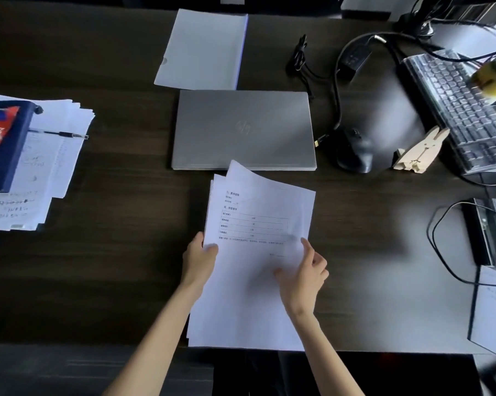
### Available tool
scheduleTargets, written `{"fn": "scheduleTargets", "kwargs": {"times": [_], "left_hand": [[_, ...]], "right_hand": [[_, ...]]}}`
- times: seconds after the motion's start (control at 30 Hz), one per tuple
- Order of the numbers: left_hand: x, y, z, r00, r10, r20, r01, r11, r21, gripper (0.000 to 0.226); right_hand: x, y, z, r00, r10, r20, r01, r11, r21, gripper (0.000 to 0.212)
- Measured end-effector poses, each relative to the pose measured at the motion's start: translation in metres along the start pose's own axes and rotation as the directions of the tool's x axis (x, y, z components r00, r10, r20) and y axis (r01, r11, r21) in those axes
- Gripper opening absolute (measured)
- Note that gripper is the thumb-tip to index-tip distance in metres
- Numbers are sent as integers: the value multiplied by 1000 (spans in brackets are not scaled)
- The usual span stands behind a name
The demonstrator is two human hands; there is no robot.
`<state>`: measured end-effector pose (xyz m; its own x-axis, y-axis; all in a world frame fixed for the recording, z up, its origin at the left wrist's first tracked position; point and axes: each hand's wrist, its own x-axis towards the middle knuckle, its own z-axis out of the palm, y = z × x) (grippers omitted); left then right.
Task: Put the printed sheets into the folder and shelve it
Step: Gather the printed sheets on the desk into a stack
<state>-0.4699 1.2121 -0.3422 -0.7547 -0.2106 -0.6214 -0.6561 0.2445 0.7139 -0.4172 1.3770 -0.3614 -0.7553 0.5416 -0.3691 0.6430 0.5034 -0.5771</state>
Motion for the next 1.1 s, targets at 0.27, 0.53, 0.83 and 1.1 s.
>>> {"fn": "scheduleTargets", "kwargs": {"times": [0.27,0.53,0.83,1.1], "left_hand": [[3,-5,-14,991,-57,123,71,991,-110,25],[-1,-10,-18,990,7,143,28,970,-242,25],[3,-21,-28,975,-46,217,100,964,-245,17],[4,-25,-30,984,-9,177,46,978,-201,20]], "right_hand": [[16,11,-20,997,49,56,-65,939,337,67],[17,17,-30,984,34,176,-123,844,523,53],[23,20,-30,990,104,100,-137,896,422,15],[26,30,-36,995,-16,93,-9,964,267,39]]}}
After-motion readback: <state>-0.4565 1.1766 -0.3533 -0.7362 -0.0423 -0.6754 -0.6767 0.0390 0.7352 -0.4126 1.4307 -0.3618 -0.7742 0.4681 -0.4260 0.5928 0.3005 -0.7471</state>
